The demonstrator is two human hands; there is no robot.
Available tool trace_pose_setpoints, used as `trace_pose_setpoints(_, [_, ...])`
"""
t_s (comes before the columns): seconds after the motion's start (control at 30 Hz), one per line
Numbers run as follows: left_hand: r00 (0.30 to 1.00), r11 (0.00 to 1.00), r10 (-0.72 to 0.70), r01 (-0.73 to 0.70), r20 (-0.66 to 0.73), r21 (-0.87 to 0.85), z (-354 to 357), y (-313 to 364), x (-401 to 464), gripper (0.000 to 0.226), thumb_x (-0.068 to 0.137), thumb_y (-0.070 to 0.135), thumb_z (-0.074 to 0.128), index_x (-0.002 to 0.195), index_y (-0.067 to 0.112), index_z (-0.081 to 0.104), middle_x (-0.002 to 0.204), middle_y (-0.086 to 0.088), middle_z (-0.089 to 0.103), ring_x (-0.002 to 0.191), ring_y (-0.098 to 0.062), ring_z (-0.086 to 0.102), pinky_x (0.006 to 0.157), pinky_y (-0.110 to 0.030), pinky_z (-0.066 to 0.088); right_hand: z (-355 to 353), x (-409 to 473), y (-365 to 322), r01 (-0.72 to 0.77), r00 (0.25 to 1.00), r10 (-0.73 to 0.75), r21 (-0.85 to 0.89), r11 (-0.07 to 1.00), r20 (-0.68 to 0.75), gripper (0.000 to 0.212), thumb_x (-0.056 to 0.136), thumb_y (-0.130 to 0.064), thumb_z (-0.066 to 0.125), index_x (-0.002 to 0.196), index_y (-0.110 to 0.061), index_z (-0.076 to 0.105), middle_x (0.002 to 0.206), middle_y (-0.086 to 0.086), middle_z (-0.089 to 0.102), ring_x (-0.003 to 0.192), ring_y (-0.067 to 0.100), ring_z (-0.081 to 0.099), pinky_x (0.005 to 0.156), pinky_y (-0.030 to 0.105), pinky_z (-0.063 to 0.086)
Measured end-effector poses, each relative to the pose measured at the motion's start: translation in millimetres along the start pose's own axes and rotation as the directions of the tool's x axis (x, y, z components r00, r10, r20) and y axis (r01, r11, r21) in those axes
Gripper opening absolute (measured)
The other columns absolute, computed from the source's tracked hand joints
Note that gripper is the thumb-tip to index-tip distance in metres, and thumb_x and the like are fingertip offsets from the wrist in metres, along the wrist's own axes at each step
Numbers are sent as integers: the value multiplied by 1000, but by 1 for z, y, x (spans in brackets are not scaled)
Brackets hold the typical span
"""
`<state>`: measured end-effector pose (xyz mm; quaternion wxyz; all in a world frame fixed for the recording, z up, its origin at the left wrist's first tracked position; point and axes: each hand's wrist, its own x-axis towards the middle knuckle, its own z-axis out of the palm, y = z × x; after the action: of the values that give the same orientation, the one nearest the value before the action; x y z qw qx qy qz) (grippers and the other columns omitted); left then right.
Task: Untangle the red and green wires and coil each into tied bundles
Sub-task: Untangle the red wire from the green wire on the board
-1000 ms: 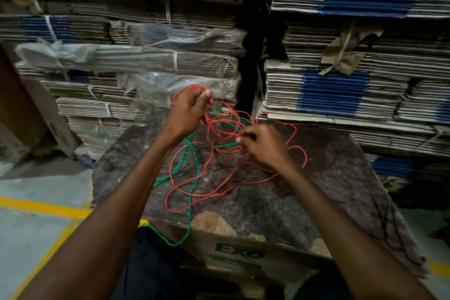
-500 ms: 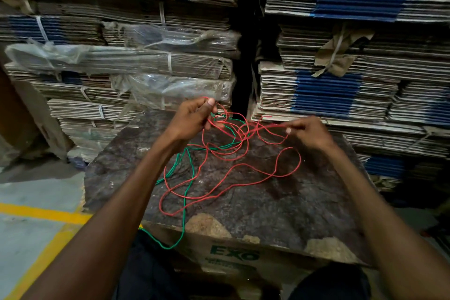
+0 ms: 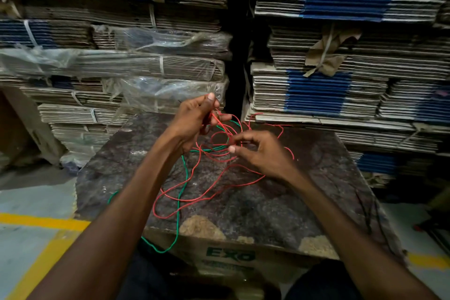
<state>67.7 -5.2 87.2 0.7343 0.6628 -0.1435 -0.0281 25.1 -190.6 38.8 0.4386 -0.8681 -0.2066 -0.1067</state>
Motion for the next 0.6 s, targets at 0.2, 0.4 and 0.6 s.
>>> trace_pose_setpoints(0.2, [999,999,-46,47,16,-16,-4,3,-7,26,103,28,38,83,18,50,44,4,49,67,-15,72,47,-20,26,-18,6,-4,79,978,-64,68,995,-197,14,90,-31,58,88,-19,65,81,-4,70,78,15,65,77,41,52])
trace_pose_setpoints(0.4, [948,983,-185,179,260,47,8,-6,-21,28,95,38,47,82,14,55,44,-2,45,63,-23,72,65,-31,41,-43,25,-4,124,902,-78,81,989,-424,4,90,-15,67,88,-17,70,75,-9,66,69,1,58,67,22,46])
trace_pose_setpoints(0.6, [899,946,-160,258,409,-197,14,1,-34,26,96,33,43,82,13,52,38,4,32,35,-11,49,59,-38,59,-54,32,8,72,931,-15,143,987,-366,19,82,-30,77,71,-15,73,64,6,67,59,10,52,55,31,40])
